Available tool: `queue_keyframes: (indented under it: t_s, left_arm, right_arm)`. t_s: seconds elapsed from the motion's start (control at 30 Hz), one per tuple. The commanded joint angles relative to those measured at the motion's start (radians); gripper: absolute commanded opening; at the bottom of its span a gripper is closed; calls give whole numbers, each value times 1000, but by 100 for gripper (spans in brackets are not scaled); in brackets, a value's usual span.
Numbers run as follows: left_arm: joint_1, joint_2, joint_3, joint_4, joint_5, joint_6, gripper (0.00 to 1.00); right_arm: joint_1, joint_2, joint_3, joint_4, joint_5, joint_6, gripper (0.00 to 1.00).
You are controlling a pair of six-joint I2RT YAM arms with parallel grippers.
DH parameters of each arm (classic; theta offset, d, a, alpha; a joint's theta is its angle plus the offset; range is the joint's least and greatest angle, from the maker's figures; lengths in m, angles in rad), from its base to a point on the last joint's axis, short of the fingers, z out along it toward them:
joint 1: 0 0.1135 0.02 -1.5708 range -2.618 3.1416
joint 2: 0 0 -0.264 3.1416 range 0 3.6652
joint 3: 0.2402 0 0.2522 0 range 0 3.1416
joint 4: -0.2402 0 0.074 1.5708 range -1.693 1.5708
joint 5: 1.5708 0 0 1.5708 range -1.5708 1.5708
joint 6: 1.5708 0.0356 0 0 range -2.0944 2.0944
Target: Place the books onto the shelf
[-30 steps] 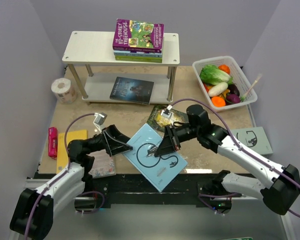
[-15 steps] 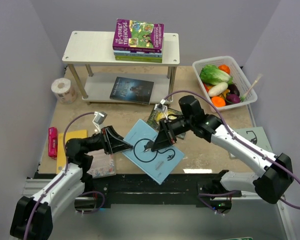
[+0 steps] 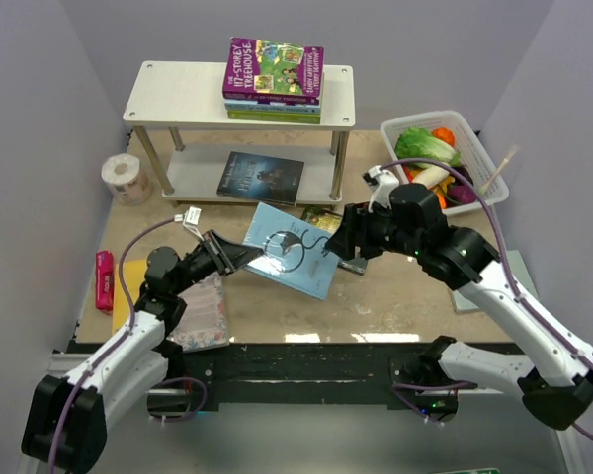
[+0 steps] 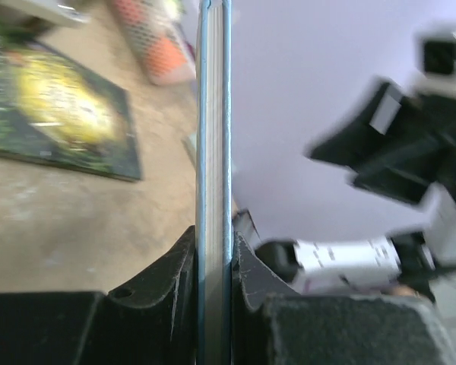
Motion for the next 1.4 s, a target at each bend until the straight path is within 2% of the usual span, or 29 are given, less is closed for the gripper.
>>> queue_keyframes:
  t_s: [0.0,0.13,0.3,0.63,0.77,0.9,1.03,1.37]
  left_arm:
    - [40,134,63,136,-176,-62,0]
    - [104,192,133,171,-168,-70,0]
    - [195,277,225,311,-103,-126,0]
    - [227,586,461,216,-108,27,0]
    - [241,721,563,251,-58,64,0]
    - [261,794,655,236,-39,91,0]
    - [268,879,751,145,-30,139,0]
    - [272,1033,804,52,-59,174,0]
  right_arm:
    - [7,-113,8,-67,229,4,63]
    - [7,-196,-36,-48,242,12,62]
    - [8,-285,-128,2,251,37,60]
    - [8,-301,-179,18,243,75,58]
    - [8,-314,-202,39,245,87,57]
    - [8,-321,-217,61,240,95,57]
    - [8,-314,-223,71,236,98,57]
    - [7,-299,-274,131,205,136,56]
